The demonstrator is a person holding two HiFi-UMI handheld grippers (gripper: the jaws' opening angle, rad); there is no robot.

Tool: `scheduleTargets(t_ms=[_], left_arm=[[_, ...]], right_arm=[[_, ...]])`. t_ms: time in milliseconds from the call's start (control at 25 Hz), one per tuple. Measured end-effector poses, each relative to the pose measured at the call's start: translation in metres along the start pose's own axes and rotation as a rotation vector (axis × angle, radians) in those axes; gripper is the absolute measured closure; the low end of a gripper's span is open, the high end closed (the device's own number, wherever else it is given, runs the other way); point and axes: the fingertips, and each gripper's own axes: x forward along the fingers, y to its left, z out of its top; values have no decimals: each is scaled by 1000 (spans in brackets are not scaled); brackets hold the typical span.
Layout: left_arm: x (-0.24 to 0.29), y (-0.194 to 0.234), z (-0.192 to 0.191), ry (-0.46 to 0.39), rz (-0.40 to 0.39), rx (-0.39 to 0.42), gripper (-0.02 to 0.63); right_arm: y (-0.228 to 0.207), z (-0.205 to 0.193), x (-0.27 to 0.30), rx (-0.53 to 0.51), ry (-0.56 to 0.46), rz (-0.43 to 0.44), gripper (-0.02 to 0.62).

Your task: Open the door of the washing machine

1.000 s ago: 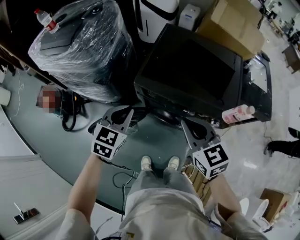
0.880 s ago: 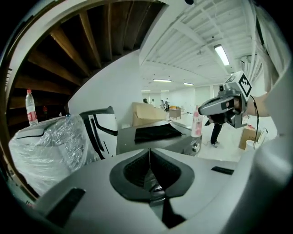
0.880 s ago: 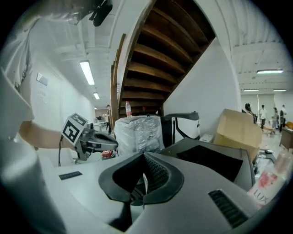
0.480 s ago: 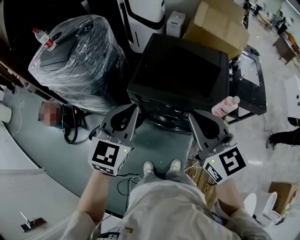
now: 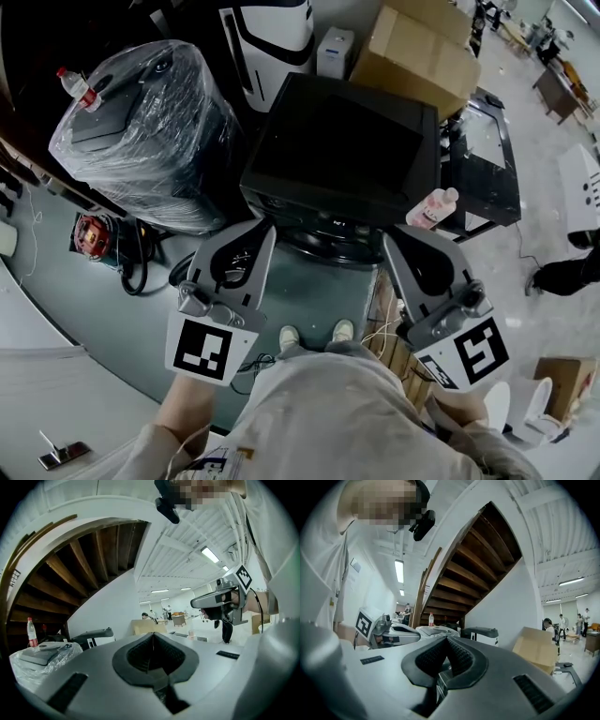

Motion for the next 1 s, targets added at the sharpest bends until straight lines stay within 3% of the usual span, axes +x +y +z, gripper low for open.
scheduleTargets(t_ms=[760, 1000], left_arm=[[1, -11, 9, 16, 18, -2, 584], [3, -11, 10, 19, 19, -39, 583]], right_arm=[[-7, -13, -6, 20, 24, 24, 568], [-7, -15, -7, 23, 26, 33, 568]])
